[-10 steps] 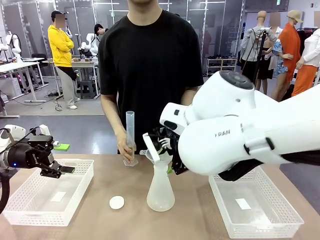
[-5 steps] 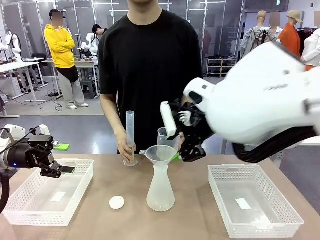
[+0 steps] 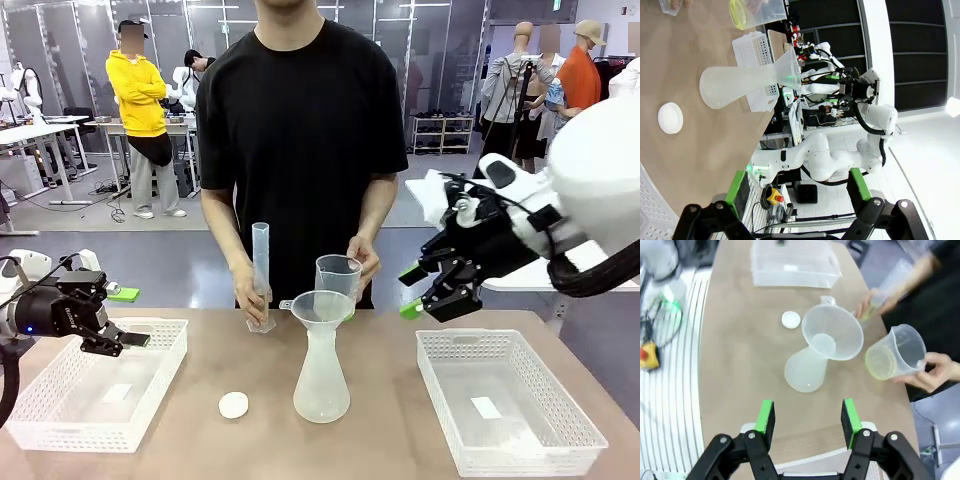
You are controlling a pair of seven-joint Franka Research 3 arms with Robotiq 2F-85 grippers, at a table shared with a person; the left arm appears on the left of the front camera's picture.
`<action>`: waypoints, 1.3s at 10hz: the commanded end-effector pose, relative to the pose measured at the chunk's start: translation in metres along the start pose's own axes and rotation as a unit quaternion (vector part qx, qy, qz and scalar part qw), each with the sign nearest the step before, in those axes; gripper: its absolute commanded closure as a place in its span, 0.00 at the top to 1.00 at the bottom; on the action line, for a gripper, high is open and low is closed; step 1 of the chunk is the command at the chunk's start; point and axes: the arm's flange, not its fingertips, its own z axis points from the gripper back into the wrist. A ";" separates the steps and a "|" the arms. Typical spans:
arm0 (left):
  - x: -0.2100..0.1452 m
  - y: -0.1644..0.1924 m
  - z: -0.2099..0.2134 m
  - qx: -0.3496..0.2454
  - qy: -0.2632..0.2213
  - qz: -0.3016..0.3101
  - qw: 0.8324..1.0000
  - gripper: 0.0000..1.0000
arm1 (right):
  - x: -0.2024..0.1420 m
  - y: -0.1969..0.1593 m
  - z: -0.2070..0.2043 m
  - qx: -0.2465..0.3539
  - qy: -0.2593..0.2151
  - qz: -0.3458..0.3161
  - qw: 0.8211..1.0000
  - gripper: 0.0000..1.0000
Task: Prepare the solutions needed for the experiment.
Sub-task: Once the solution is in the Big flask , pick up the Plastic Funnel and place it back into the right Organizing basket.
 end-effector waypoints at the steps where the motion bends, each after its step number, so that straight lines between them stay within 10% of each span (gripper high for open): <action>1: 0.002 -0.003 0.000 0.002 -0.001 0.004 1.000 1.00 | -0.021 0.021 -0.002 -0.006 -0.040 -0.057 0.998 0.67; 2: 0.002 -0.003 0.000 0.002 -0.001 0.004 1.000 1.00 | -0.008 0.025 0.000 -0.041 -0.041 0.071 0.996 0.67; 3: 0.002 -0.003 0.000 0.002 -0.001 0.004 1.000 1.00 | -0.007 -0.004 0.004 0.001 -0.020 -0.036 0.999 0.67; 7: 0.002 -0.003 0.000 0.002 -0.001 0.004 1.000 1.00 | -0.007 -0.005 0.006 -0.004 -0.019 -0.021 1.000 0.67; 13: 0.002 -0.003 0.000 0.002 -0.001 0.004 1.000 1.00 | -0.071 -0.064 0.005 0.136 -0.106 -0.366 0.915 0.67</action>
